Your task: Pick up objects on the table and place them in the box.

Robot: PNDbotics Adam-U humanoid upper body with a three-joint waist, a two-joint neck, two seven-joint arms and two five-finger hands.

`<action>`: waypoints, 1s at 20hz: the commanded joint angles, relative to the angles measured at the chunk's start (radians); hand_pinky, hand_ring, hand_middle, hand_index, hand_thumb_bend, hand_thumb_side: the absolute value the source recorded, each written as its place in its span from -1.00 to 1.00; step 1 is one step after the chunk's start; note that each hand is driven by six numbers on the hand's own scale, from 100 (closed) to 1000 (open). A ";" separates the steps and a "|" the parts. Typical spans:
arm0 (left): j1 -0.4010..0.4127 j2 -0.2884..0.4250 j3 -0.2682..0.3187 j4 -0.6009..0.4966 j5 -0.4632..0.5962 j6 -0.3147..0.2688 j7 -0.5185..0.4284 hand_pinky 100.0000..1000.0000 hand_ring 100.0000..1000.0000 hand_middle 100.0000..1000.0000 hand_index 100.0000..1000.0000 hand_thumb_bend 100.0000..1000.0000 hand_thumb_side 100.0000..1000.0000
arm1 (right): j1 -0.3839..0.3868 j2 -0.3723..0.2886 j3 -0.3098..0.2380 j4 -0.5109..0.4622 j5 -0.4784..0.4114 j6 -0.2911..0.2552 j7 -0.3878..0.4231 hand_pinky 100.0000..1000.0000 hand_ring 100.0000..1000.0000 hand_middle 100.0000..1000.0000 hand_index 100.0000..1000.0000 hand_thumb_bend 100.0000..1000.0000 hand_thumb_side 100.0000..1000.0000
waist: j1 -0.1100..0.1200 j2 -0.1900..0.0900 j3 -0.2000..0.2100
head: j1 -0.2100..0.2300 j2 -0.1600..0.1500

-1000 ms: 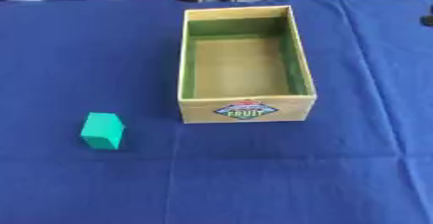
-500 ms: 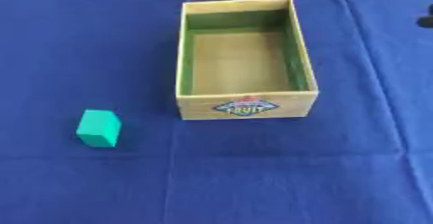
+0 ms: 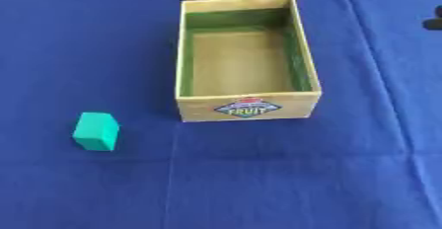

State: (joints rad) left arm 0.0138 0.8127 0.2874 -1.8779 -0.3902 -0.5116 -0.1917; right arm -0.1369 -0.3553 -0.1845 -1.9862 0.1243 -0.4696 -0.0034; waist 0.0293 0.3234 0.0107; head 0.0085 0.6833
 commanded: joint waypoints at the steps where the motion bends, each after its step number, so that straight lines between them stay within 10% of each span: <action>1: -0.038 0.095 -0.020 0.040 -0.034 -0.027 -0.051 0.54 0.64 0.71 0.98 0.20 0.88 | 0.001 -0.008 -0.002 -0.014 0.012 -0.003 0.003 0.87 0.81 0.36 0.71 -1.00 0.51 | 0.002 -0.013 -0.003 | 0.002 -0.017; 20: -0.333 0.172 -0.196 0.171 -0.062 -0.076 -0.414 0.67 0.79 0.86 1.00 0.40 0.48 | -0.007 -0.009 0.019 -0.014 -0.001 0.011 0.037 0.88 0.81 0.36 0.71 -1.00 0.53 | 0.013 -0.021 -0.018 | 0.005 -0.035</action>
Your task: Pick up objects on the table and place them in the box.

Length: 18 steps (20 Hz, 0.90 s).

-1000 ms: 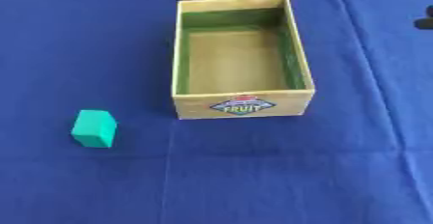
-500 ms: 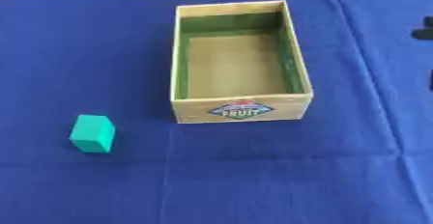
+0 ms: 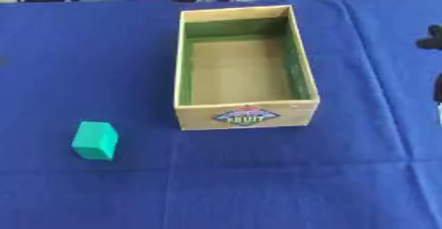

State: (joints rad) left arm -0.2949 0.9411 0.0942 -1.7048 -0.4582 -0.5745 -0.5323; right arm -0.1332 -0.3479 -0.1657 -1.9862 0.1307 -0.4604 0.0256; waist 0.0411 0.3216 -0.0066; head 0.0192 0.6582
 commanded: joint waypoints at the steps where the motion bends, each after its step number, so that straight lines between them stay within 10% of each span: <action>1: -0.034 0.043 -0.008 0.001 0.017 -0.011 -0.104 0.68 0.80 0.88 1.00 0.52 0.43 | -0.012 -0.017 0.001 -0.014 -0.009 0.002 0.010 0.88 0.81 0.36 0.71 -1.00 0.53 | 0.003 -0.019 -0.001 | -0.006 -0.010; 7: -0.106 0.044 -0.021 0.034 0.048 0.037 -0.295 0.70 0.82 0.90 1.00 0.70 0.34 | -0.013 -0.017 0.002 -0.014 -0.012 0.007 0.018 0.88 0.82 0.35 0.71 -1.00 0.54 | 0.007 -0.019 -0.005 | -0.004 -0.003; 18: -0.186 0.022 -0.079 0.047 -0.006 0.042 -0.374 0.67 0.78 0.82 1.00 0.70 0.36 | -0.014 -0.014 0.006 -0.014 -0.017 0.018 0.032 0.89 0.82 0.35 0.71 -1.00 0.55 | 0.012 -0.021 -0.009 | -0.005 -0.003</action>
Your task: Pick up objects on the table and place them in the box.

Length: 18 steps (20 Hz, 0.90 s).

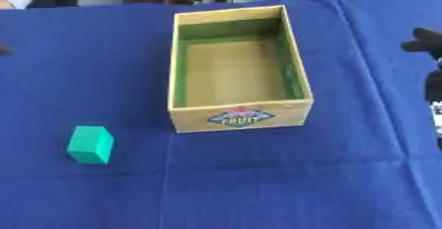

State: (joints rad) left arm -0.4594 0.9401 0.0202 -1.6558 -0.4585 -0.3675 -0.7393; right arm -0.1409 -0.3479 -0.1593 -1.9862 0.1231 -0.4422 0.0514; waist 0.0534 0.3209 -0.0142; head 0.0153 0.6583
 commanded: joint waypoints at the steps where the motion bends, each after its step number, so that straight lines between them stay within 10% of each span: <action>1: -0.026 0.020 -0.014 -0.004 -0.005 -0.169 -0.167 0.67 0.79 0.84 1.00 0.68 0.35 | -0.006 -0.013 -0.001 -0.014 -0.009 0.001 0.007 0.89 0.82 0.35 0.71 -1.00 0.55 | 0.000 -0.020 -0.002 | 0.000 -0.005; 18: -0.053 -0.054 -0.116 -0.082 -0.010 -0.180 -0.168 0.69 0.80 0.85 1.00 0.56 0.34 | -0.009 -0.011 -0.014 -0.014 -0.015 0.009 -0.006 0.90 0.82 0.35 0.72 -1.00 0.56 | -0.003 -0.021 0.002 | 0.000 -0.013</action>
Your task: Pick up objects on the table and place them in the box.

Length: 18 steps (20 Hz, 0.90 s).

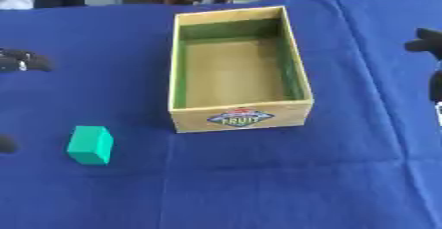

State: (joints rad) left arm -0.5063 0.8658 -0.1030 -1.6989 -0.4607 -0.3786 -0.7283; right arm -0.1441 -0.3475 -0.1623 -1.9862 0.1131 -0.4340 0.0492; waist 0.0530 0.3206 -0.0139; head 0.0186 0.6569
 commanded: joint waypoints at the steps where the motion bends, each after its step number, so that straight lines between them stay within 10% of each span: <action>1: 0.000 0.022 0.005 -0.050 -0.009 -0.162 -0.179 0.69 0.80 0.84 1.00 0.55 0.34 | -0.006 -0.011 -0.011 -0.014 -0.005 0.001 -0.004 0.90 0.82 0.35 0.72 -1.00 0.56 | -0.003 -0.020 0.003 | -0.004 -0.012; 18: 0.032 -0.017 -0.030 -0.138 -0.033 -0.122 -0.179 0.67 0.78 0.83 1.00 0.69 0.36 | 0.001 -0.003 -0.012 -0.014 -0.001 0.000 -0.002 0.90 0.82 0.34 0.72 -1.00 0.54 | -0.010 -0.019 0.023 | 0.004 -0.028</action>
State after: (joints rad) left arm -0.4623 0.8332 -0.1377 -1.8178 -0.4878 -0.3521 -0.7548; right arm -0.1403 -0.3386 -0.1665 -1.9862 0.1131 -0.4347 0.0479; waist 0.0432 0.3206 0.0078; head 0.0188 0.6421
